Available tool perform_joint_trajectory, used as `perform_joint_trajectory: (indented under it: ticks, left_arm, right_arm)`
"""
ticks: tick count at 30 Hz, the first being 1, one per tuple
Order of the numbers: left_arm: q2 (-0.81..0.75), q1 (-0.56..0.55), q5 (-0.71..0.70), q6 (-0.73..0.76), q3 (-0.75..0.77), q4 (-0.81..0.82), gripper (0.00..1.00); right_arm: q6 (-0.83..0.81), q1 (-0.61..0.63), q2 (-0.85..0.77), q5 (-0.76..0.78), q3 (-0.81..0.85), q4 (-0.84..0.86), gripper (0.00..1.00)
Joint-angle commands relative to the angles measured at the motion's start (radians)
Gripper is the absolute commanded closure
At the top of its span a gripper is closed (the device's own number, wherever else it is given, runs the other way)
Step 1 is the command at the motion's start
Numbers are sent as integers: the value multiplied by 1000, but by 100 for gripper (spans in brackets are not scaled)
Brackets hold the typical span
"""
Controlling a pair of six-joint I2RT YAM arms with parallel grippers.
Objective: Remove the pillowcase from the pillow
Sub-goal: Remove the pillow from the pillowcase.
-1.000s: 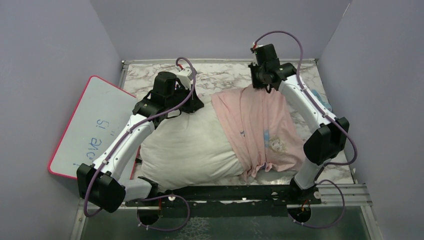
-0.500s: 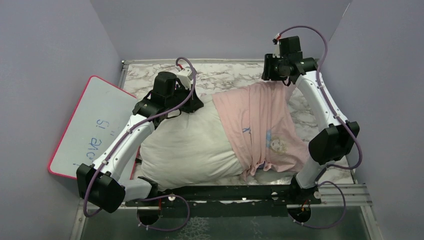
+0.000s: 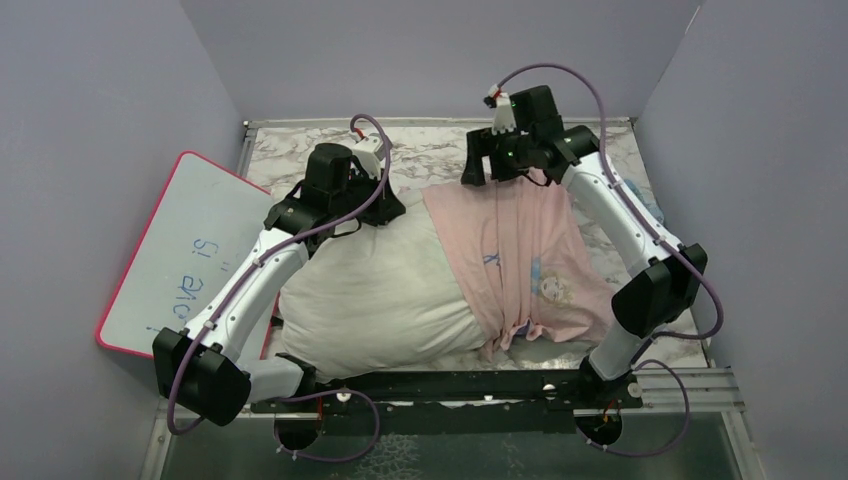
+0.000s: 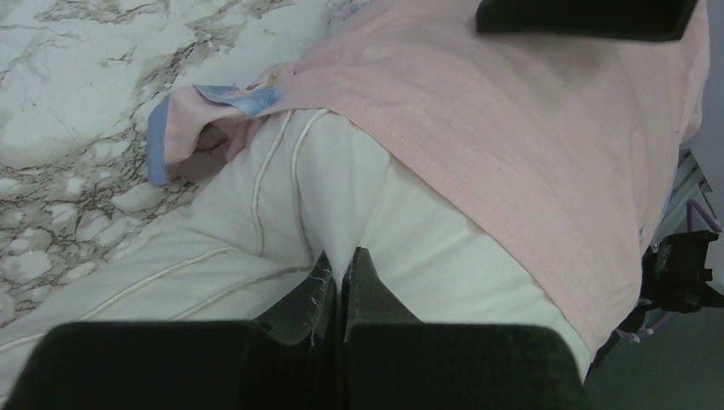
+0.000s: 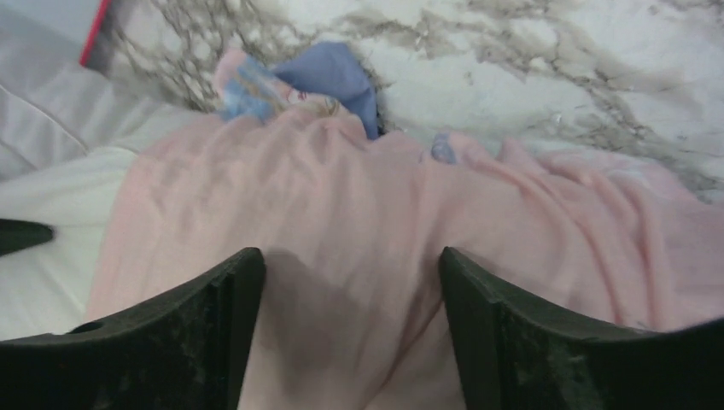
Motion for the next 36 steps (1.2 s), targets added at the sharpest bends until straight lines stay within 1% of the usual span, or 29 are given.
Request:
perform_joint_trajectory:
  ticks: [1,2,4,6,7,8,9,10,12,14,16,18,19,20,22,23,24,25,28,31,34,36]
  left_arm:
    - [-44,8,-1,-6,3,-12,100]
    - [-43,8,-3,-6,2,-12,100]
    - [-42,8,-5,-6,2,-13,100]
    - [-43,8,-9,-5,2,-12,100]
    - [-45,8,-13,-5,1,-13,100]
    - [-47,8,-19,-5,0,-12,100]
    - [-49,8,-23,-5,0,-14,100]
    - [-51,8,-26,-4,-1,-14,100]
    - [-55,8,-30,-2,-3,-17,100]
    - [-60,8,-37,1,-7,-20,100]
    - [-60,8,-39,1,-10,-20,100]
    - [-54,8,-39,1,-8,-19,100]
    - [-50,8,-38,0,-6,-18,100]
    - [-45,8,-37,0,-4,-18,100]
    - [-36,8,-32,-1,3,-15,100]
    - [-34,8,-30,0,6,-14,100]
    - [-32,8,-29,0,8,-15,100]
    - [-29,8,-30,0,9,-13,100]
    - [-24,8,-29,-3,10,-10,100]
    - [-20,8,-25,-10,8,-4,100]
    - [-19,8,-19,-15,8,-1,100]
    - [-19,8,-19,-16,9,0,100]
  right_arm:
    - [-30,39,30,119,-115,-31,26]
    - [-25,39,26,182,-141,-22,37]
    - [-6,39,9,341,-185,15,55]
    - [8,25,-12,487,-199,44,78]
    - [19,4,-22,530,-199,60,83]
    - [32,-26,-33,542,-194,71,87]
    - [43,-65,-42,531,-189,82,93]
    - [56,-104,-49,513,-184,91,95]
    - [78,-171,-61,495,-175,101,96]
    - [80,-197,-62,491,-158,95,96]
    - [75,-198,-54,452,-122,69,93]
    - [66,-198,-57,343,-106,57,87]
    - [55,-198,-65,274,-107,64,80]
    - [49,-198,-74,201,-108,73,70]
    - [55,-196,-97,95,-108,88,48]
    - [60,-196,-106,43,-108,98,39]
    - [63,-193,-114,-5,-108,107,33]
    - [64,-188,-120,-45,-107,113,28]
    - [56,-147,-119,-112,-104,119,20]
    - [27,-86,-95,-127,-117,104,15]
    - [-10,1,-47,-41,-131,60,14]
    - [-22,44,-14,84,-149,34,15]
